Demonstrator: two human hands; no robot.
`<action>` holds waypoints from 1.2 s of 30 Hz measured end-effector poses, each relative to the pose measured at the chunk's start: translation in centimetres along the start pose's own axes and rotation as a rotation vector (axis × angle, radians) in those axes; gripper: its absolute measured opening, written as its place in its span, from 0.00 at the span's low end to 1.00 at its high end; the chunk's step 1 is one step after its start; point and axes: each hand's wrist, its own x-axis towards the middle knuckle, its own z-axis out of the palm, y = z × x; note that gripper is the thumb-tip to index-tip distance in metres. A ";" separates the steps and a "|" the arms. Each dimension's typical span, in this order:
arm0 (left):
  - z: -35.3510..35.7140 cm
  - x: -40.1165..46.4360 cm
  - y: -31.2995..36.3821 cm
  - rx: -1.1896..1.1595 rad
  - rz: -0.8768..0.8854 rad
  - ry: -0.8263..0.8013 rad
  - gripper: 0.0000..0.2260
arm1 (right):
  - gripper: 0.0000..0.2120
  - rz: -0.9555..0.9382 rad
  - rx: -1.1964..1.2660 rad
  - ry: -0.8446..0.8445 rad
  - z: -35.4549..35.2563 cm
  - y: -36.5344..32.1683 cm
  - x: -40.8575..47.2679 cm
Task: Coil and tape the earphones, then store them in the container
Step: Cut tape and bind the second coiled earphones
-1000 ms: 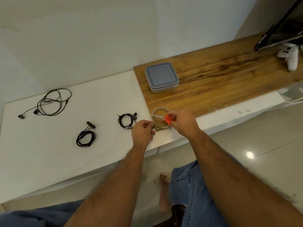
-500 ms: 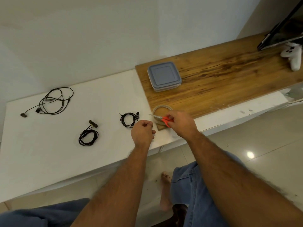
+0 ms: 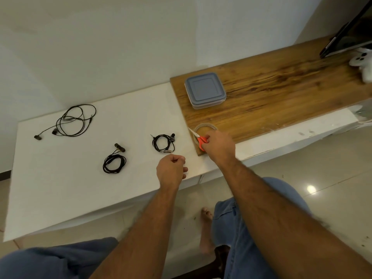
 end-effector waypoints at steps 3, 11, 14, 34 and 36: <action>0.0 0.2 0.5 0.007 -0.005 -0.016 0.04 | 0.09 0.025 0.209 0.002 -0.1 0.4 -0.2; -0.7 0.9 2.1 -0.196 -0.155 -0.048 0.03 | 0.12 0.223 0.884 -0.271 -2.7 2.4 -1.9; -0.9 0.9 2.8 -0.275 -0.239 -0.080 0.04 | 0.11 0.173 0.826 -0.611 -2.8 3.1 -4.3; -1.6 0.6 3.0 -0.261 -0.424 -0.200 0.05 | 0.21 0.226 0.931 -0.792 2.3 2.2 -6.3; -1.7 0.7 3.1 -0.254 -0.426 -0.217 0.05 | 0.20 0.212 0.919 -0.788 2.3 2.1 -6.0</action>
